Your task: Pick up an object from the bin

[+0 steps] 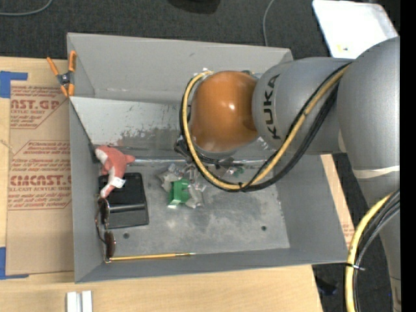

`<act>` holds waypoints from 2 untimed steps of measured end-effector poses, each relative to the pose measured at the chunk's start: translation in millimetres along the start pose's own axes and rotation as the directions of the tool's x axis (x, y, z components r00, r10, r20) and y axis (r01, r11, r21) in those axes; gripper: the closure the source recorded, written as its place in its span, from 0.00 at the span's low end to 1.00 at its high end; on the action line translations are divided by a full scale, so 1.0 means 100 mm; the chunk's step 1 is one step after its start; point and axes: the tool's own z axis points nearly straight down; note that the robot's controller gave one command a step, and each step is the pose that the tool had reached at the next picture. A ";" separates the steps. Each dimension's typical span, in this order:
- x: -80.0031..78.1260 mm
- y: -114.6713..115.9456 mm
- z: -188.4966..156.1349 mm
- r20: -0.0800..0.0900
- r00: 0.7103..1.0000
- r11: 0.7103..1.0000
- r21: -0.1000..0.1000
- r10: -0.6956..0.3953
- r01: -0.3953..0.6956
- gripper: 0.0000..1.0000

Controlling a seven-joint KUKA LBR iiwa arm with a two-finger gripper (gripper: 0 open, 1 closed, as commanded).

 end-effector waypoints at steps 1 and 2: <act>-0.04 0.10 -0.65 -0.003 1.000 1.000 -0.003 -0.001 0.001 1.00; -0.04 0.02 -1.40 0.000 1.000 1.000 -0.001 -0.006 0.006 1.00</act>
Offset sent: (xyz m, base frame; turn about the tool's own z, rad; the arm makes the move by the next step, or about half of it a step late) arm 0.0069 -0.0065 0.2560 -0.0151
